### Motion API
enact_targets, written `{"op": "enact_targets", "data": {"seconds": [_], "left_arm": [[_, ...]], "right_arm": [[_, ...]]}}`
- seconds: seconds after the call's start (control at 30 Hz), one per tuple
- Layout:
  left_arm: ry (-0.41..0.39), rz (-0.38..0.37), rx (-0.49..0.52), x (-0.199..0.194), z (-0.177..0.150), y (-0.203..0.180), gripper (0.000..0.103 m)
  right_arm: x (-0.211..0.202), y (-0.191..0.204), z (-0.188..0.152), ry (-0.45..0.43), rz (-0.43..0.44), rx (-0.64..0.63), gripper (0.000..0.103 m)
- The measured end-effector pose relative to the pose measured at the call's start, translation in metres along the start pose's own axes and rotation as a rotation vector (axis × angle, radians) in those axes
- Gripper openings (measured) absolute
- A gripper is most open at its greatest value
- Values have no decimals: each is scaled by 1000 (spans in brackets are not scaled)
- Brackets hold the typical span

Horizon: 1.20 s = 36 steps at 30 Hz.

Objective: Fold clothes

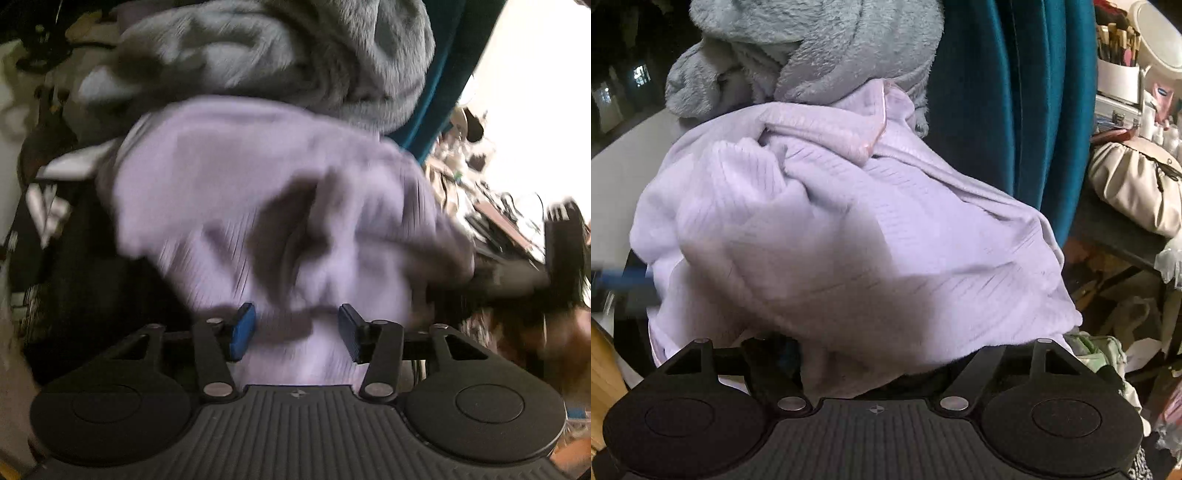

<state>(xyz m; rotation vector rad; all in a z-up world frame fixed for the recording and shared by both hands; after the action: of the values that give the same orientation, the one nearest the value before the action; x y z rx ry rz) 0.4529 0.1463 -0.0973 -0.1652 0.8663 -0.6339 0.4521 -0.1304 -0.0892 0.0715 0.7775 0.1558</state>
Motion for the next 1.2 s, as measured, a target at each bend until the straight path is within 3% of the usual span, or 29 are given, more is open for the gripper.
{"op": "enact_targets", "data": {"seconds": [0.13, 0.33, 0.5, 0.6, 0.73, 0.9, 1.03, 1.2], "left_arm": [[44, -13, 2, -7, -29, 3, 33], [81, 16, 50, 17, -40, -10, 33], [-39, 60, 45, 31, 7, -13, 24], [-38, 51, 32, 40, 41, -12, 23], [-11, 46, 25, 57, 50, -3, 23], [7, 11, 32, 42, 29, -1, 25], [25, 53, 90, 27, -11, -1, 41], [89, 110, 51, 33, -60, 9, 42]], "right_arm": [[3, 0, 10, -5, -12, 12, 70], [8, -1, 26, -12, -31, 28, 68], [6, -8, 43, -46, -58, 44, 68], [7, -14, 50, -66, -67, 68, 68], [15, -19, 51, -55, -63, 96, 68], [15, -20, 44, -50, -54, 103, 70], [15, -20, 45, -45, -55, 98, 70], [15, -21, 41, -44, -52, 121, 70]]}}
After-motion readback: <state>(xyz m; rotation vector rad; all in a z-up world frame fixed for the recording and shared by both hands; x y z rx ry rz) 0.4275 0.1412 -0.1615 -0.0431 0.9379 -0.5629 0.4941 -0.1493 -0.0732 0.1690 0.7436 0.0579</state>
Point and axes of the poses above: each gripper's, at about its wrist camera, not at the fingertips, and x roughly the way its jaws point, y to its left, z to its top, the point moved 2 cm from there along x, roughly the way its jaws point, and after that the axes turned 7 degrees about -x, right-handed, at the moved point
